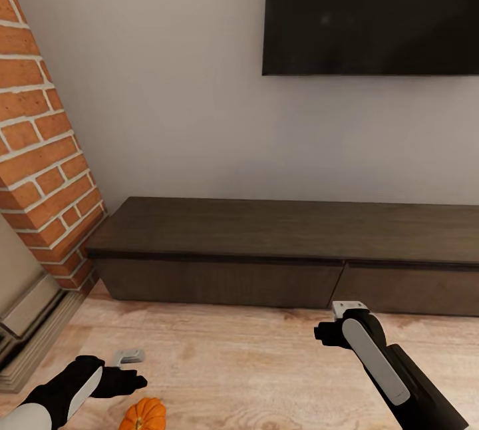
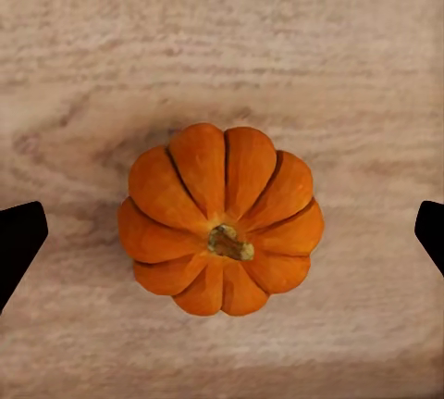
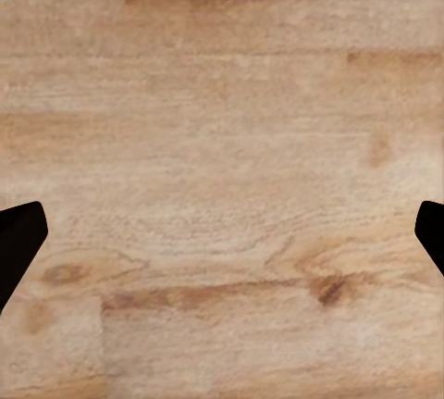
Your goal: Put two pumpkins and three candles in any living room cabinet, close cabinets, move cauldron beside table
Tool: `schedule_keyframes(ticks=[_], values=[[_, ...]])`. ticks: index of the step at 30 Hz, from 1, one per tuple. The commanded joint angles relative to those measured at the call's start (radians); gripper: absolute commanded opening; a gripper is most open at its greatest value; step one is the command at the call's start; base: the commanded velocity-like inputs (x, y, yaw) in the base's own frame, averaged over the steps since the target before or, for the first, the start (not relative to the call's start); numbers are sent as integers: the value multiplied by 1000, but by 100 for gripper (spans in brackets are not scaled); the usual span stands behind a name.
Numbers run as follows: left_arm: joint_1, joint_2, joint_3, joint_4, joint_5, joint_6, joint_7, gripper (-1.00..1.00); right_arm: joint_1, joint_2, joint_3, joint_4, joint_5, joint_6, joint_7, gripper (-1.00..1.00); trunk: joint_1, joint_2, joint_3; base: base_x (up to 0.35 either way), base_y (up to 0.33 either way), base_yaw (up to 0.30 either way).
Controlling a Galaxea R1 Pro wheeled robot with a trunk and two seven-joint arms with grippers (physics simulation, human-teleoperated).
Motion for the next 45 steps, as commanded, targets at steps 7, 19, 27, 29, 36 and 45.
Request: schedule_keyframes(ticks=[7,19,27,29,36,45], values=[[0,0,-5,0,3,7,-1,100,-1,-1,2,-1,-9,3,-10,100,2,-1,-16,18,2,0],[0,1,-28,0,3,10,-1,100,-1,-1,2,-1,-9,3,-10,100,6,-4,-55,1,0,0],[0,2,-32,0,3,7,-16,100,-1,-1,2,0,-9,3,-10,100,9,-5,-82,0,0,0],[0,3,-32,0,3,7,-26,100,-1,-1,2,0,-9,3,-10,100,10,-6,-90,0,0,0],[0,7,-32,-1,3,7,-55,100,-1,-1,2,1,-9,3,-10,100,10,-6,-90,0,0,0],[0,3,-33,-1,2,5,-65,100,-1,-1,2,1,-9,3,-10,100,11,-6,-98,0,0,0]])
